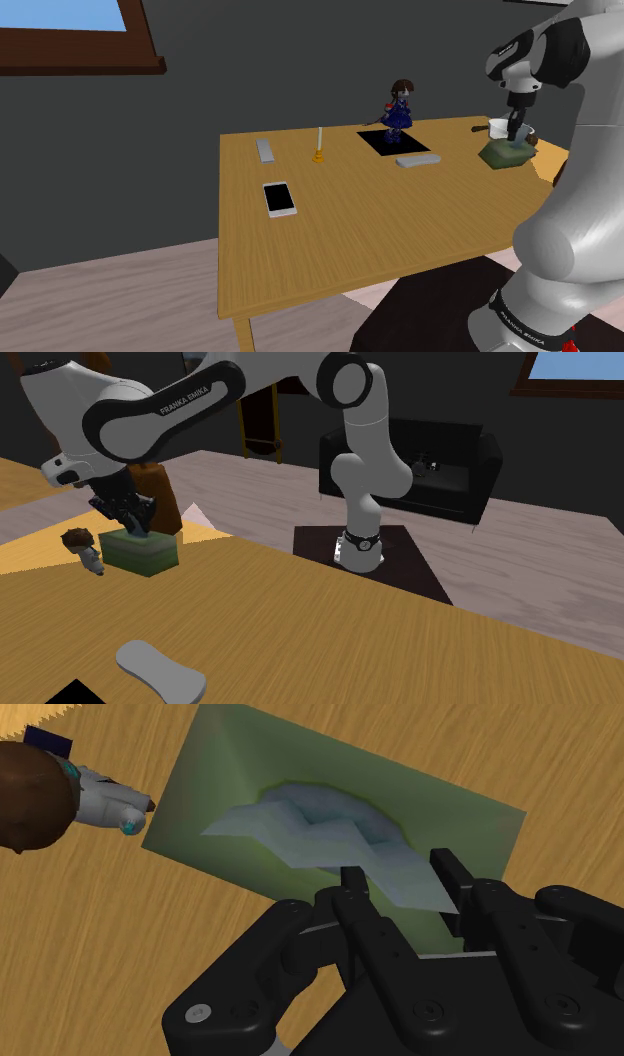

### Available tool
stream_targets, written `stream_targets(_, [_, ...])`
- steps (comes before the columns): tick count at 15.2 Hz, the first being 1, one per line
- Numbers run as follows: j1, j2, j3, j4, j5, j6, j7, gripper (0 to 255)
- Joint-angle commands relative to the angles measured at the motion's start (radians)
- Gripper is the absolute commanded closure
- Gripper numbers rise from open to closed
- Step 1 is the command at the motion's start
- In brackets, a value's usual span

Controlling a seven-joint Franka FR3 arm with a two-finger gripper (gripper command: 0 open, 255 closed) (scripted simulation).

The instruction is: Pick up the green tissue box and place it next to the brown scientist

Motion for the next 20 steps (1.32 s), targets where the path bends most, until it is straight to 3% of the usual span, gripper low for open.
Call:
stream_targets(1, [-0.001,0.008,0.002,-0.015,0.004,0.023,0.002,255])
stream_targets(11, [-0.008,0.052,0.015,-0.09,0.025,0.137,0.006,255])
stream_targets(19, [-0.009,0.052,0.016,-0.09,0.025,0.137,0.006,255])
stream_targets(20, [-0.009,0.054,0.016,-0.088,0.026,0.136,0.006,0])
